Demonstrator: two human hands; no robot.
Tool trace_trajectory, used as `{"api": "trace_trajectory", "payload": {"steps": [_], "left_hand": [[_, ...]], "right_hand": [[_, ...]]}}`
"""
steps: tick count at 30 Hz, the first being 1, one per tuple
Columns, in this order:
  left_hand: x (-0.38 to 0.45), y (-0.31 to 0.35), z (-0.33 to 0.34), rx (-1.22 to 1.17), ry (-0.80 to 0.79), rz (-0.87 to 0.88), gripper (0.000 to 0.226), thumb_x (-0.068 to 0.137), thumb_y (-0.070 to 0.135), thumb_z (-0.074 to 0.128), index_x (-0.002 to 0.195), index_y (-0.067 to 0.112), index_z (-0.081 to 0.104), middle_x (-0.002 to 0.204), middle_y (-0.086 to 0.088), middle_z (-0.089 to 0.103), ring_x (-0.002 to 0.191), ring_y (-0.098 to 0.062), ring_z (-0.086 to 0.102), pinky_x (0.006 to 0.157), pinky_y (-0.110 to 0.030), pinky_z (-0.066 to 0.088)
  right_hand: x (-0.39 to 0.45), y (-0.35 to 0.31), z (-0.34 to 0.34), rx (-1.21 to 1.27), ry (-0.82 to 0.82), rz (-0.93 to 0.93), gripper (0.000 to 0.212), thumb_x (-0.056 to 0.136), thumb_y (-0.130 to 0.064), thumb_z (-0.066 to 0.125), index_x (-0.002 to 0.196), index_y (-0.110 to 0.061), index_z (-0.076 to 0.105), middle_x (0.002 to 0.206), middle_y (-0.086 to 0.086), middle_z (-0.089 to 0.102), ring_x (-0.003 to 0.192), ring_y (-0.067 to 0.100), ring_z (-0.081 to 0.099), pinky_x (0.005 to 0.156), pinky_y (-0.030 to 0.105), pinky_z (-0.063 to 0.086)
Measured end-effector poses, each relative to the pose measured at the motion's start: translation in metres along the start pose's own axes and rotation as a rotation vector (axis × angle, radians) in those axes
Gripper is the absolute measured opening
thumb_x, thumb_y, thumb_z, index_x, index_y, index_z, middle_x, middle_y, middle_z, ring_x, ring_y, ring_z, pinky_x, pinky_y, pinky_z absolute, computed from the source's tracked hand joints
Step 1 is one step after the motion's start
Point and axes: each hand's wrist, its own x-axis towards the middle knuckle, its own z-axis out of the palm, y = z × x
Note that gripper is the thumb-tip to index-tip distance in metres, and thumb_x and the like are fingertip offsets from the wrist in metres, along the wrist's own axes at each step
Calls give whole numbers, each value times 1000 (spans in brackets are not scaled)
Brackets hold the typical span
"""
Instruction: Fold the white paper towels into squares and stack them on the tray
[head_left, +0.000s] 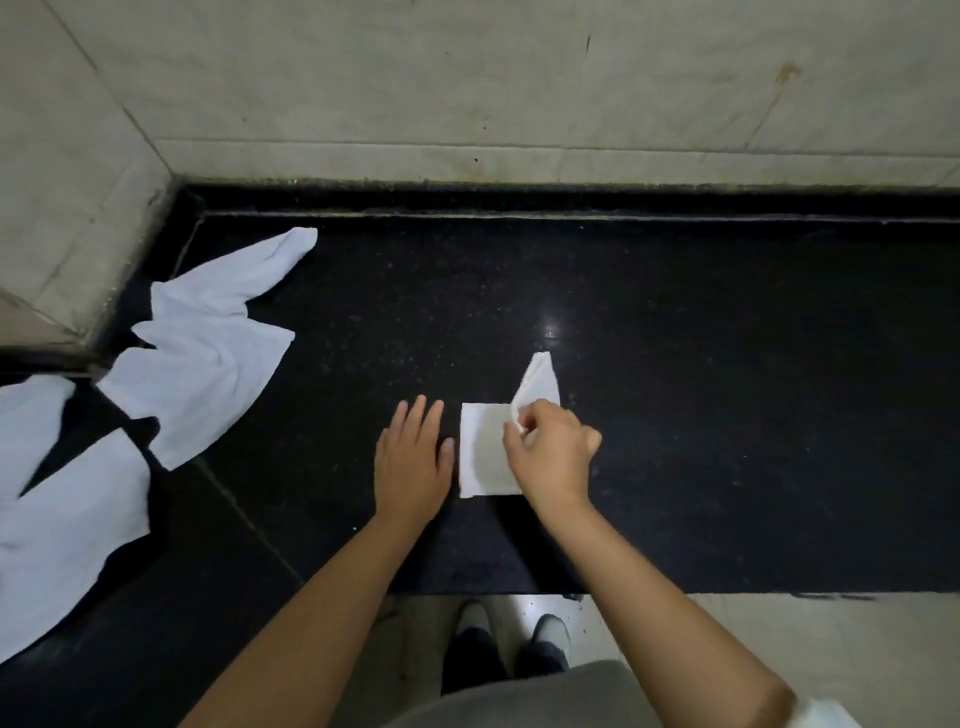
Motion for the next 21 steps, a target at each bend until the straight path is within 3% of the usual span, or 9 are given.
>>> {"api": "trace_trajectory", "payload": {"steps": [3, 5, 7, 9, 11, 13, 14, 17, 21], "left_hand": [[-17, -34, -5, -40, 22, -100, 47, 98, 23, 41, 144, 14, 32, 154, -7, 26, 145, -24, 16, 116, -43, 21], [-30, -49, -4, -65, 26, -130, 44, 97, 19, 44, 139, 8, 41, 150, -14, 34, 143, -30, 23, 113, -47, 26], [-38, -56, -2, -73, 32, -133, 46, 92, 23, 41, 132, 3, 49, 144, -18, 41, 139, -34, 31, 110, -49, 30], [-42, -56, -2, -89, 30, -126, 45, 93, 23, 40, 132, 3, 50, 145, -17, 41, 139, -33, 30, 111, -48, 29], [-41, -53, -1, -102, 10, -105, 41, 97, 19, 43, 136, 6, 45, 150, -12, 34, 143, -27, 22, 116, -42, 22], [-39, -49, 0, -115, 36, -67, 42, 96, 17, 46, 136, 7, 44, 151, -12, 33, 144, -26, 21, 116, -40, 21], [-38, -47, -1, -126, 59, -51, 41, 95, 15, 48, 134, 5, 47, 149, -13, 36, 143, -28, 24, 115, -42, 23], [-36, -41, -2, -151, 92, -28, 38, 93, 12, 52, 129, 2, 52, 145, -16, 41, 140, -31, 29, 113, -43, 27], [-38, -45, 2, -127, 131, 12, 34, 88, 11, 57, 120, 0, 60, 136, -20, 51, 133, -36, 40, 105, -48, 36]], "right_hand": [[-12, -8, 45, -213, -142, -103, 7, 84, -13, 58, 84, -8, 62, 88, 5, 65, 87, 22, 56, 75, 28, 13], [-22, -5, 60, -331, -184, -161, 22, 53, -11, 83, 60, -10, 62, 60, 3, 63, 58, 22, 60, 65, 30, 25], [-23, 4, 74, -326, -267, -134, 37, 30, -15, 90, 44, -16, 56, 44, -2, 54, 38, 17, 54, 53, 25, 25], [-26, 8, 71, -383, -292, -138, 30, 40, -16, 88, 48, -14, 59, 49, -1, 57, 44, 18, 56, 55, 27, 25], [-23, 4, 61, -346, -298, -122, 12, 76, -15, 69, 71, -4, 65, 75, 8, 64, 73, 26, 61, 70, 31, 22], [-17, 9, 58, -308, -209, -116, 14, 86, -11, 56, 80, -1, 64, 81, 10, 61, 84, 29, 59, 74, 30, 17], [-15, 12, 55, -313, -148, -144, 9, 79, -7, 64, 71, -3, 64, 71, 7, 59, 74, 27, 60, 74, 31, 18], [-11, 11, 48, -316, 40, -222, 31, 46, 1, 84, 48, -13, 56, 46, -2, 51, 45, 18, 55, 72, 27, 14], [-27, 15, 67, -414, -79, -300, 34, 37, -17, 89, 44, -18, 56, 44, -4, 50, 41, 13, 53, 54, 24, 28]]}}
